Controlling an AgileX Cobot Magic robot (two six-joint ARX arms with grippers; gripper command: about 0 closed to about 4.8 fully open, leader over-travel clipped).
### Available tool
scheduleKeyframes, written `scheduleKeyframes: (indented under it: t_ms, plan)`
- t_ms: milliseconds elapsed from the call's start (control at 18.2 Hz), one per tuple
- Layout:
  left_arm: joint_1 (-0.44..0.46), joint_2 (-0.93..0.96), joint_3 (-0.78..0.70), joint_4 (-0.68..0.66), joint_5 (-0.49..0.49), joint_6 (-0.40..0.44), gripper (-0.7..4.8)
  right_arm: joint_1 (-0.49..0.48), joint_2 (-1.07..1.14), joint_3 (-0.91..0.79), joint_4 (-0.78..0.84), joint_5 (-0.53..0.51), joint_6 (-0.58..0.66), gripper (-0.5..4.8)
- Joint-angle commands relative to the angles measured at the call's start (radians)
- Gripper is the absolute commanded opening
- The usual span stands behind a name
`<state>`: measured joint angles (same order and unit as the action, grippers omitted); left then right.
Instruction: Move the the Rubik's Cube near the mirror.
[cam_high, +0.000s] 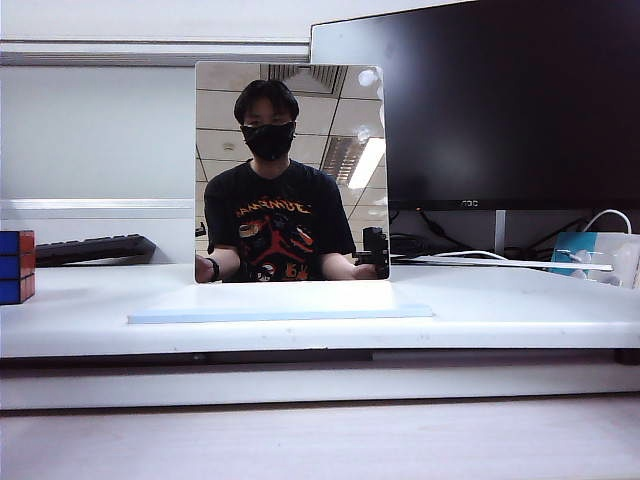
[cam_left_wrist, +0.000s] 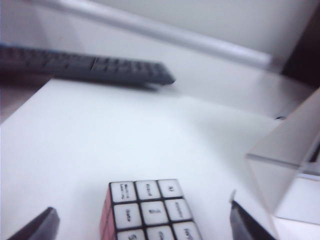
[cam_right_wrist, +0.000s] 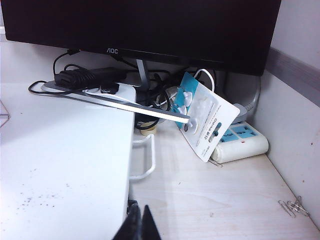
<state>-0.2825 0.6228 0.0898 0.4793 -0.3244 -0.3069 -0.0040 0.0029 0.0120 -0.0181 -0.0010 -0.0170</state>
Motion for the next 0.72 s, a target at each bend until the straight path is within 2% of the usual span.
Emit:
scheduleKeyframes:
  t_ms: [55,165,330,440,606,716]
  plan:
    - [0.000,0.154,0.010,0.188,-0.010,-0.013,4.79,0.000,0.000,-0.005,0.013,-0.002,-0.002,-0.01]
    - [0.000,0.317,0.053,0.253,0.034,-0.026,4.79,0.000,0.000,-0.005,0.013,-0.002,-0.002,-0.01]
    - [0.000,0.475,0.124,0.254,0.033,-0.026,4.79,0.000,0.000,-0.005,0.014,-0.001,-0.002,-0.01]
    - [0.000,0.516,0.133,0.252,0.014,-0.026,4.79,0.000,0.000,-0.005,0.015,-0.001,-0.002,-0.01]
    - [0.000,0.528,0.134,0.168,-0.020,-0.068,4.79,0.000,0.000,-0.005,0.014,-0.001,-0.002,-0.01]
    - [0.000,0.528,0.133,0.103,-0.056,-0.068,4.79,0.000,0.000,-0.005,0.015,-0.001,-0.002,-0.01]
